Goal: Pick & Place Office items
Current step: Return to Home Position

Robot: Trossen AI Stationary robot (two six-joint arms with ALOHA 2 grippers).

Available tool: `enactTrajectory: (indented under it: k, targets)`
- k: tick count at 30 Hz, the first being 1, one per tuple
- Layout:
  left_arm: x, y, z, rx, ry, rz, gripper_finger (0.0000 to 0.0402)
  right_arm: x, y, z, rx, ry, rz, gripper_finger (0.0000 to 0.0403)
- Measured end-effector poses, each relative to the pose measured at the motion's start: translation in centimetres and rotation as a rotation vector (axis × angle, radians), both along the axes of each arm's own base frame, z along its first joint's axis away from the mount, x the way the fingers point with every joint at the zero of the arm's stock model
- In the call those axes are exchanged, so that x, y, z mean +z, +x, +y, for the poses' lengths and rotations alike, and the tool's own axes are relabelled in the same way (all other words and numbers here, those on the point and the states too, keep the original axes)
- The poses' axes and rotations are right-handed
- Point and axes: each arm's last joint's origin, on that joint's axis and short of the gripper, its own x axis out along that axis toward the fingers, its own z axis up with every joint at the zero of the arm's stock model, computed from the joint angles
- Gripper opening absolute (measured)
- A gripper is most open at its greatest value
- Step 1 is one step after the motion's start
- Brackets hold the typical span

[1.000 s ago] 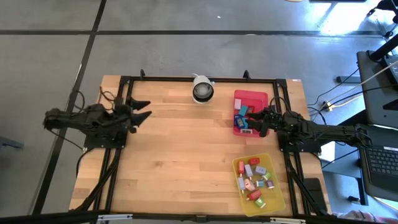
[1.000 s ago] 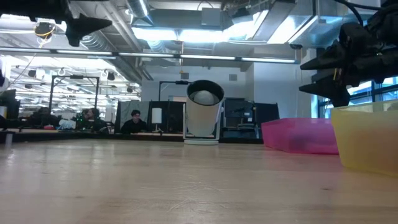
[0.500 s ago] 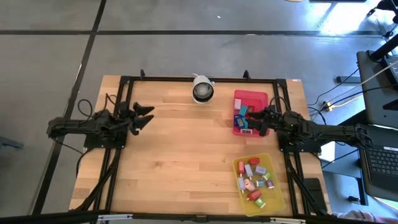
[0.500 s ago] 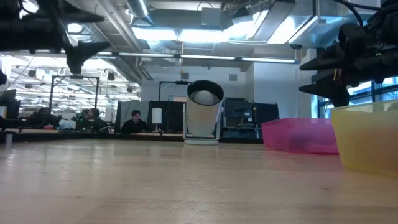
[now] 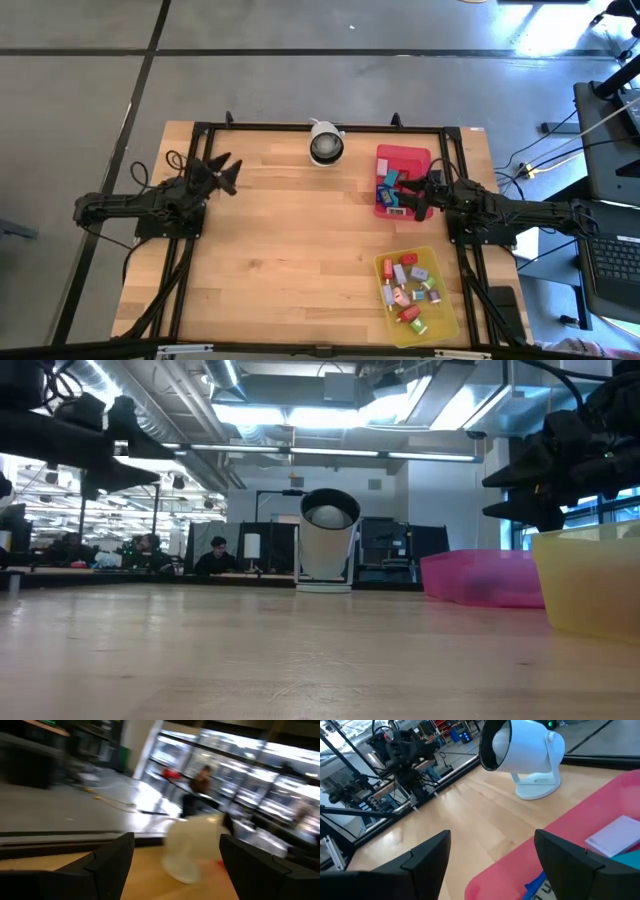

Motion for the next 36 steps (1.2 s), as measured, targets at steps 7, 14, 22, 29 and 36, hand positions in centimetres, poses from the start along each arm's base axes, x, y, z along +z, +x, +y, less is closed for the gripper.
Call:
enactTrajectory:
  k: [7, 14, 22, 29, 36]
  targets:
    - [-0.23, -0.46, 0.36, 0.208, -0.011, 0.025, 0.0290, 0.00, 0.01, 0.02, 0.007, 0.004, -0.002, 0.0291]
    - [-0.24, -0.48, 0.37, 0.219, -0.011, 0.026, 0.0290, 0.00, 0.01, 0.02, 0.007, 0.005, -0.002, 0.0291]
    - [-0.24, -0.48, 0.37, 0.219, -0.011, 0.026, 0.0290, 0.00, 0.01, 0.02, 0.007, 0.005, -0.002, 0.0291]
    - [-0.24, -0.48, 0.37, 0.219, -0.012, 0.025, 0.0290, 0.01, 0.01, 0.02, 0.007, 0.006, -0.002, 0.0291]
    - [-0.24, -0.49, 0.37, 0.219, -0.012, 0.025, 0.0290, 0.01, 0.01, 0.02, 0.007, 0.007, -0.003, 0.0291]
